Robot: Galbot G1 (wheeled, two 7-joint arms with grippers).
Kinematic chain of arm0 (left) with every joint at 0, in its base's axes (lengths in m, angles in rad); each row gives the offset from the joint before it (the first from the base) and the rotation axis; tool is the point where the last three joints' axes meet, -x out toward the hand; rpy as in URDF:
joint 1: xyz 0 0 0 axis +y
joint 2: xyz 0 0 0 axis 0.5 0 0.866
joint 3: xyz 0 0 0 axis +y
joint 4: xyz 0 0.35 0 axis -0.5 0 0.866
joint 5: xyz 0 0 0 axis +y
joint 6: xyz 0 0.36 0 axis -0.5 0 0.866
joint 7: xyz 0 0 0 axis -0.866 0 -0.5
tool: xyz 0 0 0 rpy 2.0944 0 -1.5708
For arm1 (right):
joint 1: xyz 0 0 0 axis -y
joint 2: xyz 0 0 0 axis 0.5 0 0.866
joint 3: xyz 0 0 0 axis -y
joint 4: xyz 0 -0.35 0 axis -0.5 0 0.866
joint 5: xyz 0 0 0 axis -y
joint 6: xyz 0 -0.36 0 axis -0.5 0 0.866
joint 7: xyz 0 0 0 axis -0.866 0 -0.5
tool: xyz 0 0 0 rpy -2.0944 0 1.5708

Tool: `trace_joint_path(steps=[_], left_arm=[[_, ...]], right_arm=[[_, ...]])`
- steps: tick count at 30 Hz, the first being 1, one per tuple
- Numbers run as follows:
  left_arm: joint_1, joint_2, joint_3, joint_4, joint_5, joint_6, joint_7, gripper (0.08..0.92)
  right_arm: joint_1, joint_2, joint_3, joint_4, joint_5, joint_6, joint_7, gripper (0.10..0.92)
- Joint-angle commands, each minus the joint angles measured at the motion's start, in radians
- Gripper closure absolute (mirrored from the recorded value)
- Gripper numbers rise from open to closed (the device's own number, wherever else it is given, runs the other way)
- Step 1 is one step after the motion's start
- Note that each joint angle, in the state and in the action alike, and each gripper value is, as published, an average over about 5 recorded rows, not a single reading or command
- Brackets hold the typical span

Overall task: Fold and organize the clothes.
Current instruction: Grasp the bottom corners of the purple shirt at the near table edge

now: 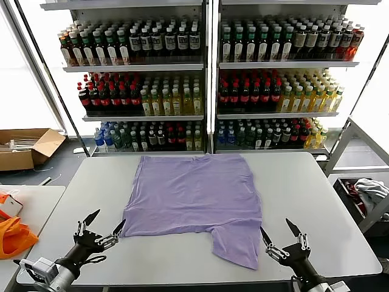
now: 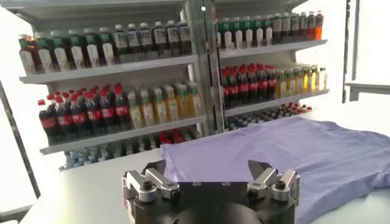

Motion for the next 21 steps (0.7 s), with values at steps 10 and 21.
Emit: trace_joint_path(steps=[10, 21], left_arm=[[-0.062, 0.112, 0.148, 0.082, -0.125, 0.078, -0.122, 0.177], [-0.116, 0.112, 0.165, 0.161, -0.125, 0.080, -0.130, 0.177]], right_arm=[[-0.057, -0.004, -0.091, 0.039, -0.015, -0.151, 0.114, 0.203], [0.030, 0.048, -0.182, -0.014, -0.017, -0.207, 0.174, 0.203]])
